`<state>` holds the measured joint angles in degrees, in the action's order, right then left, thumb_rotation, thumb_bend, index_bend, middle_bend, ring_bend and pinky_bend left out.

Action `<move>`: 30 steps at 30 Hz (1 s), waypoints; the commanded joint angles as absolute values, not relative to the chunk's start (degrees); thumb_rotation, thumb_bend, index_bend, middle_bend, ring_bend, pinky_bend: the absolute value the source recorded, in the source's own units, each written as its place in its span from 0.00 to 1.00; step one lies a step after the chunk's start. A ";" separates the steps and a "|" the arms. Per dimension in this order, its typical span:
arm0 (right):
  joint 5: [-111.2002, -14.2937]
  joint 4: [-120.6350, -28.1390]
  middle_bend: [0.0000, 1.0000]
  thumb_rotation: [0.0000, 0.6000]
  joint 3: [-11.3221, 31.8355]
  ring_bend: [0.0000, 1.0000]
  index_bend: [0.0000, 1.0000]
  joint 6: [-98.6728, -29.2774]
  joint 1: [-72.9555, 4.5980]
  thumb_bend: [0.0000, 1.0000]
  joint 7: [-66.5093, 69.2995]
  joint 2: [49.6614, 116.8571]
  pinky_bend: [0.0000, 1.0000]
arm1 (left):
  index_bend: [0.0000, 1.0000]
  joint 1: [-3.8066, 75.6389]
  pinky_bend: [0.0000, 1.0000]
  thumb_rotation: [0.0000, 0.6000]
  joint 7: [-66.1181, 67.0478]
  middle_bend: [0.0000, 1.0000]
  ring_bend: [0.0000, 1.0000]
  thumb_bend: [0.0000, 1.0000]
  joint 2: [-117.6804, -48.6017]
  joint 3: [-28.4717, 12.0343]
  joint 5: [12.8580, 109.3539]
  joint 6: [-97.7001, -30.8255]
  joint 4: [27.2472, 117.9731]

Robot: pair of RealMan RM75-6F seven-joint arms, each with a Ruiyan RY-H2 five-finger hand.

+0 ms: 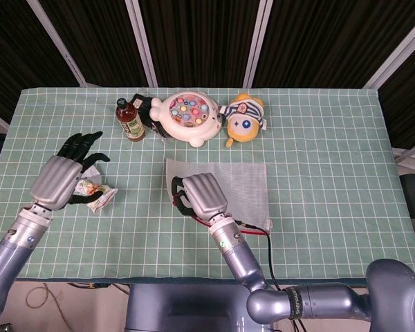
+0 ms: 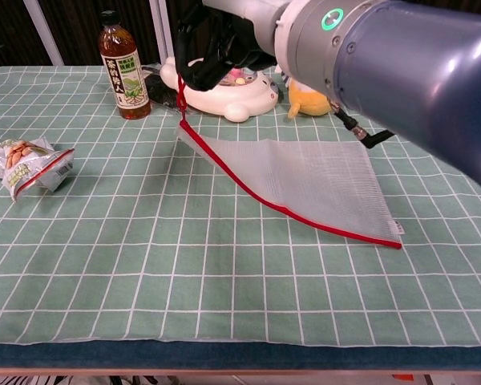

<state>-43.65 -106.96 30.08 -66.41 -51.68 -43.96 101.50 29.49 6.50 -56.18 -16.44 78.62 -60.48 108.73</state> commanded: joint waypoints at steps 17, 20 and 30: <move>-40.79 -108.64 1.00 1.00 28.93 1.00 0.62 -69.88 -55.80 0.60 -43.21 99.66 0.98 | 0.43 45.16 0.00 1.00 7.15 0.03 0.00 0.17 -62.52 -16.53 74.15 -43.93 103.05; -40.62 -108.69 1.00 1.00 28.56 1.00 0.62 -70.30 -56.21 0.60 -43.09 99.62 0.98 | 0.43 46.44 0.00 1.00 7.08 0.03 0.00 0.17 -63.83 -16.05 74.22 -42.91 102.44; -40.05 -108.94 1.00 1.00 27.74 1.00 0.62 -71.62 -57.19 0.60 -42.21 99.05 0.98 | 0.48 48.67 0.00 1.00 7.20 0.03 0.00 0.20 -67.10 -13.87 74.10 -41.86 100.02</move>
<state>-40.08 -108.93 27.76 -71.60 -57.17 -42.24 99.07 48.54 7.17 -66.92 -14.07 74.13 -41.92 100.20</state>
